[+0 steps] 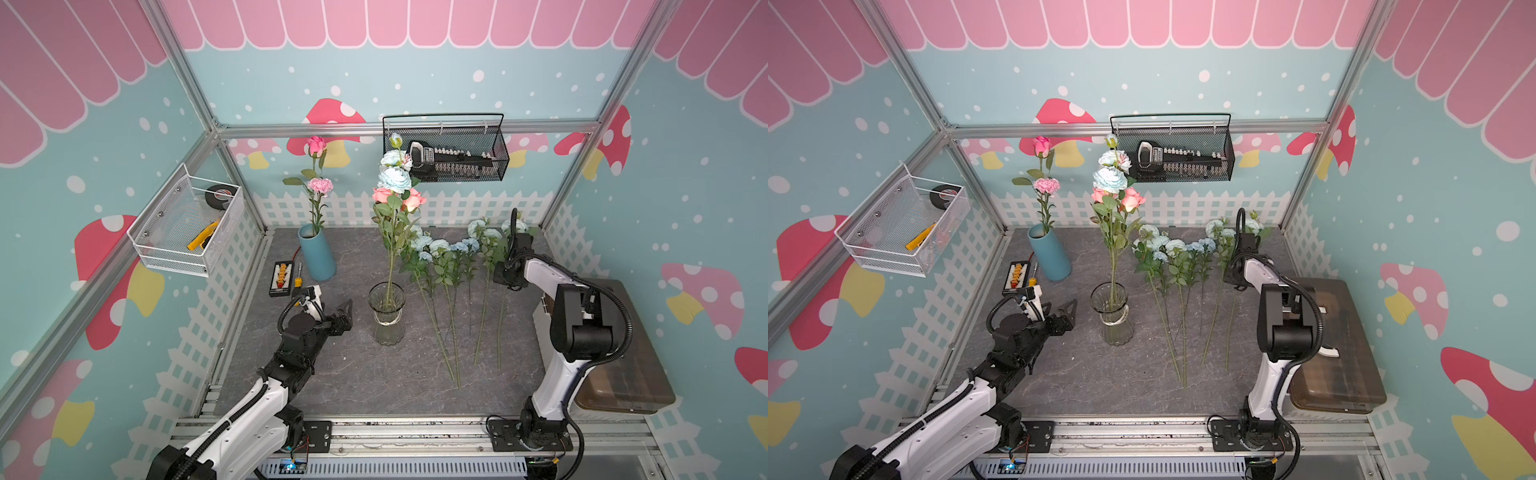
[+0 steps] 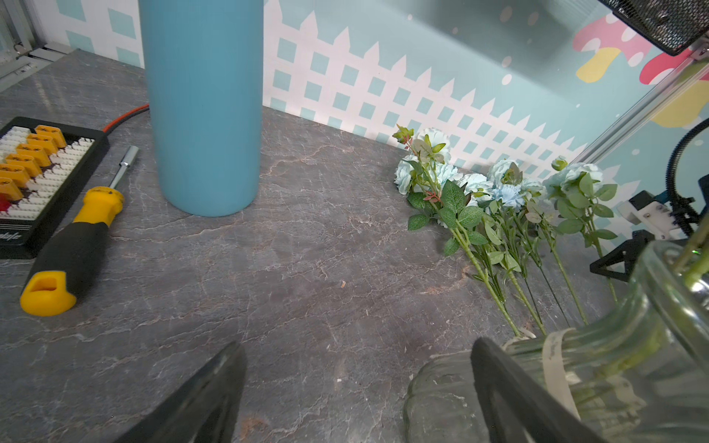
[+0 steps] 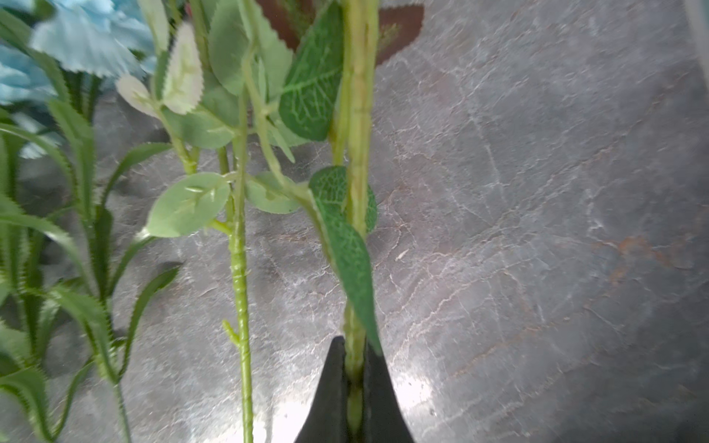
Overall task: Pick out blue flowers from the vase
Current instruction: Place the flower at the center of the board.
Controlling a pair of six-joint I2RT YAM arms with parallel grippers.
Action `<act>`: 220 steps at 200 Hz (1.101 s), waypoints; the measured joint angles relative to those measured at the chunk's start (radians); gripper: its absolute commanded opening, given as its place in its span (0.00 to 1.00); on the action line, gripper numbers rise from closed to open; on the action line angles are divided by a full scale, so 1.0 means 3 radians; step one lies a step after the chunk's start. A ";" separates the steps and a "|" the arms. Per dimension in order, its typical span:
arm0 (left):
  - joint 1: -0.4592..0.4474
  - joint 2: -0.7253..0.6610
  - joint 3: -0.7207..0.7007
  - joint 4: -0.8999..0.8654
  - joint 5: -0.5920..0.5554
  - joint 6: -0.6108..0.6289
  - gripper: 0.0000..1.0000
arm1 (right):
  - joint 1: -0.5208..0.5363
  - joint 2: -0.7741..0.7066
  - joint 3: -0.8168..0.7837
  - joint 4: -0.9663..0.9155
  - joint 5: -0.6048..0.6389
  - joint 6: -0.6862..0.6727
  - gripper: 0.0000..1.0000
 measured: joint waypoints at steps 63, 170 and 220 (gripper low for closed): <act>0.0000 0.0008 0.0000 -0.0003 0.0000 0.0000 0.92 | 0.0000 0.0187 0.0001 -0.0025 -0.0051 -0.0010 0.07; 0.0000 0.0027 0.0000 -0.0003 0.0000 0.0000 0.92 | 0.0000 0.0113 -0.0032 -0.0005 -0.0107 -0.0018 0.20; 0.0000 0.0029 0.0000 -0.0003 0.0000 0.0000 0.92 | 0.0000 -0.0512 -0.0375 0.0137 -0.0170 -0.0013 0.23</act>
